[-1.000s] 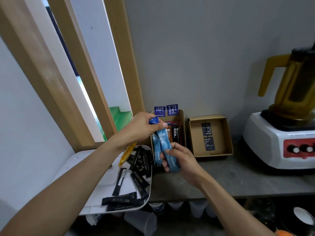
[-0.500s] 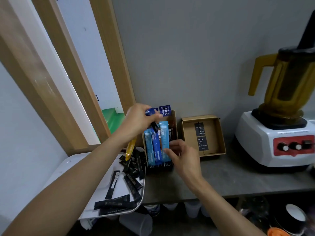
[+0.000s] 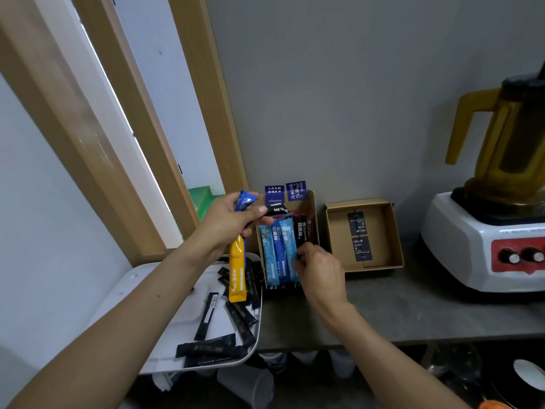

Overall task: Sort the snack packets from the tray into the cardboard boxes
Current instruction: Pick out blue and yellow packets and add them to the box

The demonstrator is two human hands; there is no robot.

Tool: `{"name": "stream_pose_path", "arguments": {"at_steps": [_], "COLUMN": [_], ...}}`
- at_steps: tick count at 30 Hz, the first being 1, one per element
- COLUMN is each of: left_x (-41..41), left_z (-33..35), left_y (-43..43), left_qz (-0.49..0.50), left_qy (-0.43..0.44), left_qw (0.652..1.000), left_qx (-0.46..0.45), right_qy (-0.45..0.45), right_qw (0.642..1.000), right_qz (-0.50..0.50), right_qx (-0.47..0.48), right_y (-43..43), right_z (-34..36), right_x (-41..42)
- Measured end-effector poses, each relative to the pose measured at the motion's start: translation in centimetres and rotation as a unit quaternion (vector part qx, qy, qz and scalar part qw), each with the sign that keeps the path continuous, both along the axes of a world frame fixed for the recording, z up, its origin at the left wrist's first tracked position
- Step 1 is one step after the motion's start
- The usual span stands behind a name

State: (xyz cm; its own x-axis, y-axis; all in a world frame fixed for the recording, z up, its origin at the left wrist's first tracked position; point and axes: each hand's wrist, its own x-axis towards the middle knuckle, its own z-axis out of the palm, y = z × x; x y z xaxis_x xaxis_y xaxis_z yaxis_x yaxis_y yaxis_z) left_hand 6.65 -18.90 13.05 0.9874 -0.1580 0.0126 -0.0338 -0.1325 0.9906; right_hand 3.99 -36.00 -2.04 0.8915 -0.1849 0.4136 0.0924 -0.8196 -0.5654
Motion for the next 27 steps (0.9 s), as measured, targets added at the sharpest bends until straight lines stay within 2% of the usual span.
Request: {"name": "stream_pose_path", "arguments": {"at_steps": [3,9,11,12,13,15,17,21,23,25,27], "left_x": [-0.4,-0.4,-0.6,-0.8,-1.0,-1.2,-1.4,-1.8,-1.8,-1.5,-1.1], "left_z": [-0.8,-2.3,-2.5,-2.5,-2.5,-2.6,-2.7,-2.7,-2.4,-2.1,-1.6], "left_y": [0.4,0.3,0.2,0.1,0.1,0.0,0.1,0.3,0.6,1.2,1.9], "left_qz": [0.013,0.030,0.027,0.025,0.024,0.018,-0.001,-0.035,-0.033,-0.019,-0.006], "left_qy": [0.008,0.002,-0.005,-0.009,-0.014,-0.021,-0.019,0.011,0.022,0.023,0.028], "left_qw": [1.000,0.999,0.999,0.999,0.999,1.000,1.000,0.996,0.994,0.996,0.999], "left_qx": [-0.011,-0.027,-0.025,-0.022,-0.018,-0.009,0.008,0.079,0.097,0.084,0.029], "right_qy": [-0.017,0.016,0.010,0.004,-0.004,-0.011,0.002,0.038,0.053,0.051,0.052], "right_qw": [1.000,0.998,0.997,0.992,0.976,0.902,0.832,0.783,0.745,0.714,0.712], "right_qz": [0.023,0.064,0.064,0.067,0.077,0.103,0.113,0.107,0.120,0.131,0.147], "right_qx": [0.007,-0.002,0.044,0.108,0.205,0.420,0.544,0.612,0.654,0.686,0.685], "right_y": [0.1,0.5,0.5,0.6,0.7,1.0,0.9,0.2,-0.2,-0.7,-1.1], "right_z": [-0.1,-0.8,-0.4,0.1,0.7,2.6,4.2,5.4,5.5,5.5,5.2], "right_x": [-0.4,0.1,0.0,-0.2,-0.5,-0.9,-1.0,-0.5,-0.4,-0.5,-0.5]}}
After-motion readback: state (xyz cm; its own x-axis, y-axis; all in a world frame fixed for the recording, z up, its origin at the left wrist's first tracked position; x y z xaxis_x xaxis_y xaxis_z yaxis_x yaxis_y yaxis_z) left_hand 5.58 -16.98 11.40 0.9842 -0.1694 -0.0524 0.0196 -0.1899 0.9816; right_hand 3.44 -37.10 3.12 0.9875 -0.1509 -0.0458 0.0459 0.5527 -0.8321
